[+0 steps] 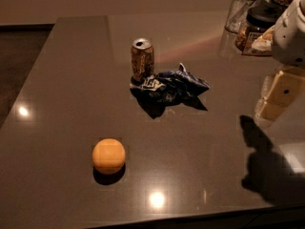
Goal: Pick orange
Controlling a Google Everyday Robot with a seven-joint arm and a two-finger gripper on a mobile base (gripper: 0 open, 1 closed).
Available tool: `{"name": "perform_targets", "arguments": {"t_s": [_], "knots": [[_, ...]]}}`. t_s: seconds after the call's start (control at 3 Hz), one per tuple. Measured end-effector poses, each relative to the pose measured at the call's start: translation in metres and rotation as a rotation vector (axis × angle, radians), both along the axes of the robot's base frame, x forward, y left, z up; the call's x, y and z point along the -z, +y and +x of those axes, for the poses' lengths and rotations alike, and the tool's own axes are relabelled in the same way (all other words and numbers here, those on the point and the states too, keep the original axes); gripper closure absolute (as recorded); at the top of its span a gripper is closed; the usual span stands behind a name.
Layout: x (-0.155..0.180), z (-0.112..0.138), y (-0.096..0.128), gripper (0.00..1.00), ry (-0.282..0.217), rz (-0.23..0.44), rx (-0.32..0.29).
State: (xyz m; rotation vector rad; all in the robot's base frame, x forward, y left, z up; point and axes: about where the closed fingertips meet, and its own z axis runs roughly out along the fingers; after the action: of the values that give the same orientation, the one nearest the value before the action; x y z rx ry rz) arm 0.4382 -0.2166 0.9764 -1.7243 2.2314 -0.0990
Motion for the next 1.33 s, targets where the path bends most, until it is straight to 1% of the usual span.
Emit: {"name": "perform_targets", "arguments": {"t_s": [0.33, 0.67, 1.0, 1.33], "knots": [[-0.001, 0.0, 0.001, 0.0, -0.007, 0.005, -0.002], [0.007, -0.007, 0.033, 0.0, -0.006, 0.073, -0.064], [0.014, -0.014, 0.061, 0.0, 0.006, 0.129, -0.115], [0.032, -0.025, 0.103, 0.0, 0.041, 0.205, -0.19]]}}
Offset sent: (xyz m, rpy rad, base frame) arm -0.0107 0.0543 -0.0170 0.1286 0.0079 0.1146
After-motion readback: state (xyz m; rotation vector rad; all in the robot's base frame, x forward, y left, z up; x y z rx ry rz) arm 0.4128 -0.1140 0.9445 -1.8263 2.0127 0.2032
